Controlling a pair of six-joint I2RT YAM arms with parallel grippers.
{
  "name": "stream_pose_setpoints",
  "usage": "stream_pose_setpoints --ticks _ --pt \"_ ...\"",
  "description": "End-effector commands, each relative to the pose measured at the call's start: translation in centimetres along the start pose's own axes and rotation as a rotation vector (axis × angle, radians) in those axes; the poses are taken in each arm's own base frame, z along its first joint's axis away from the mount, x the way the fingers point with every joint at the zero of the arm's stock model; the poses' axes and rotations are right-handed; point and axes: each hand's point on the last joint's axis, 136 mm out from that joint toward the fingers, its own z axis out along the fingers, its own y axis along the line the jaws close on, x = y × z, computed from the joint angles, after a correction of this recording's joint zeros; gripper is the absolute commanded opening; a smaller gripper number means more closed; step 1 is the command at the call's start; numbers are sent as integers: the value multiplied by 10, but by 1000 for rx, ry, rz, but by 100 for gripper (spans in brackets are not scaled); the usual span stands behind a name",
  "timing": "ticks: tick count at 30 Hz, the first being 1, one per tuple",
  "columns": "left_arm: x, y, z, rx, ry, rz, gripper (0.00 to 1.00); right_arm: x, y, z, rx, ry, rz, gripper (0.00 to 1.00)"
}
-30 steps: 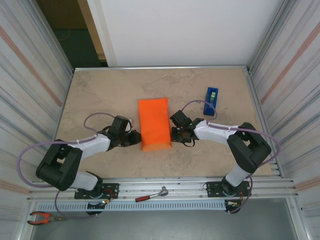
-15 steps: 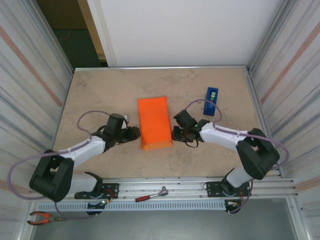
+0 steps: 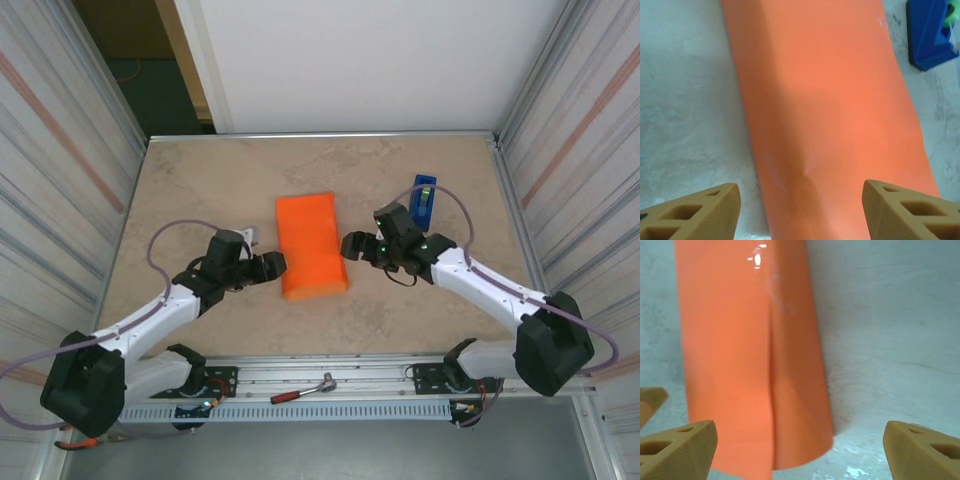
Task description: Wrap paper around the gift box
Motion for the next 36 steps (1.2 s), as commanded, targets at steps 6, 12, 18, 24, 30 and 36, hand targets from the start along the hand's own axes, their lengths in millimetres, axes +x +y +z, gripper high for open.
stream_pose_setpoints --ticks 6,12,18,24,30,36 --pt "5 4 9 -142 -19 163 67 27 6 42 54 98 -86 87" --pt "16 15 26 -213 -8 218 68 45 -18 69 127 137 -69 84" --pt "23 31 38 -287 -16 225 69 40 -12 66 122 131 -81 83" --pt "20 35 44 -303 -29 226 69 38 -11 69 124 123 -84 82" --pt "21 38 49 -314 -29 222 69 42 -22 90 163 131 -71 76" --pt "22 41 53 -327 -42 205 68 40 -27 101 181 120 -61 62"
